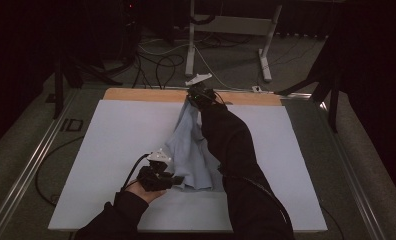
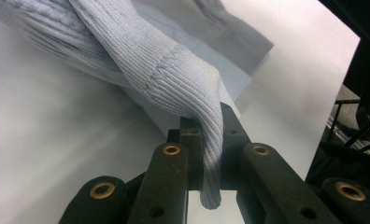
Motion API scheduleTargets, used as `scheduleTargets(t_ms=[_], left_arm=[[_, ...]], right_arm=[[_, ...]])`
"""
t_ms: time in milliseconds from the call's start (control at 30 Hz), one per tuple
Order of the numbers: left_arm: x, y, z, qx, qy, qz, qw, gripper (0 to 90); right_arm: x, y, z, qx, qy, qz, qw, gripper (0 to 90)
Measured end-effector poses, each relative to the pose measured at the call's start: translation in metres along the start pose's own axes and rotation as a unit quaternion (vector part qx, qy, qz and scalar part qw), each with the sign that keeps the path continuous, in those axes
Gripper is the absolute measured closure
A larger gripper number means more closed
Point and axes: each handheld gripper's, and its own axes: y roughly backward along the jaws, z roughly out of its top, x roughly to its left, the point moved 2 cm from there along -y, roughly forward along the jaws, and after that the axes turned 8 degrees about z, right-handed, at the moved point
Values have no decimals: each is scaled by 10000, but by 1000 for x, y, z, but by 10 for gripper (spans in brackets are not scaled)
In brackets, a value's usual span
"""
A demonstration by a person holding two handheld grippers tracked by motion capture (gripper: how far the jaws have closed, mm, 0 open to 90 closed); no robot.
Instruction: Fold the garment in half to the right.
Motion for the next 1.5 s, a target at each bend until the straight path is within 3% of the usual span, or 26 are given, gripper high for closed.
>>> scheduleTargets(t_ms=[433, 667, 1100, 1500], left_arm=[[-32, -25, 28, 177, -434, -146, 9988, 848], [-45, -44, 36, 256, -492, -193, 9983, 848], [-58, -79, 42, 412, -564, -249, 9972, 848], [-62, -104, 43, 451, -476, -205, 9976, 848]], right_arm=[[-30, 33, -30, -164, -237, -135, 9995, 880], [-43, 40, -48, -194, -334, -177, 9991, 880], [-51, 33, -62, -208, -505, -54, 9985, 879], [-59, 23, -76, -114, -555, 80, 9984, 877]])
